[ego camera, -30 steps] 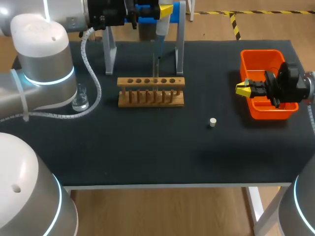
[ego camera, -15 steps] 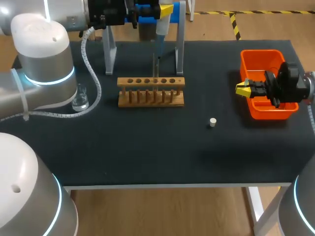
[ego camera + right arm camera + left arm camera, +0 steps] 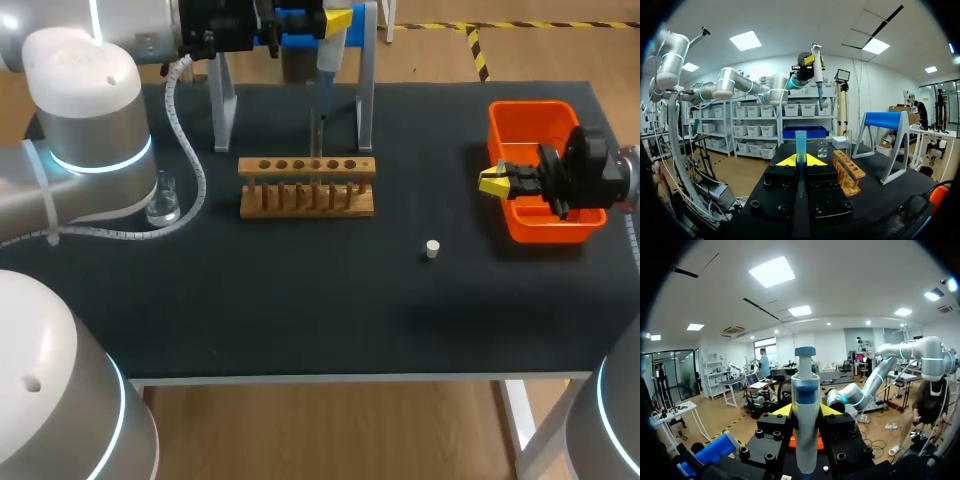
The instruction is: Invert the test tube, pick up the pipette, mount the tip to pipette, aspirate from beaker and dispense into the tube, eject the tip, return the pipette, and cap with the stopper.
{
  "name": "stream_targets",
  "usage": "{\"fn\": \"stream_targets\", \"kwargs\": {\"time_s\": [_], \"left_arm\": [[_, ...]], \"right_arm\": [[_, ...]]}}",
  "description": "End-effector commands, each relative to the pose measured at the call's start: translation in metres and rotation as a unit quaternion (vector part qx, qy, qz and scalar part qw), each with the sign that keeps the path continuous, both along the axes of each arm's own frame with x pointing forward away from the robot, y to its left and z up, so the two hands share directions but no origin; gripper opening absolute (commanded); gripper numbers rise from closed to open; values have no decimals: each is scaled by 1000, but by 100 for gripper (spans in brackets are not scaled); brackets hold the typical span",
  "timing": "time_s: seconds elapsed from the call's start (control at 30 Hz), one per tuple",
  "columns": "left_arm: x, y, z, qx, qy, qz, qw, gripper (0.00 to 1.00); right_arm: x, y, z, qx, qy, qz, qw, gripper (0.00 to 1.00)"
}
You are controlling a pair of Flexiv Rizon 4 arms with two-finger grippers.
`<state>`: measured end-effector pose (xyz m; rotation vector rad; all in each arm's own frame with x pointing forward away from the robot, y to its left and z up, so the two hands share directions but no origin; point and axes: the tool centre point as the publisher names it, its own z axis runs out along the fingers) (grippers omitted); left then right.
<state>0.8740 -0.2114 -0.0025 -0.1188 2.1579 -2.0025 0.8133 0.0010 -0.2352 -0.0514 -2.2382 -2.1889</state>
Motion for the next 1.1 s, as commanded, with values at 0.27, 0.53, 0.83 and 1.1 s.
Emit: {"fn": "stream_targets", "kwargs": {"time_s": [0.27,0.53,0.83,1.1], "left_arm": [[-3,-3,3,-10,-13,14,1000,0],[-9,-3,2,-28,-17,25,999,0],[-14,1,0,-30,-12,38,999,0],[-16,5,1,-28,-13,41,999,0]], "right_arm": [[-1,0,1,-1,0,-1,1000,0],[-1,0,1,-1,0,-1,1000,0],[-1,0,1,-1,0,-1,1000,0],[-1,0,1,-1,0,-1,1000,0]]}}
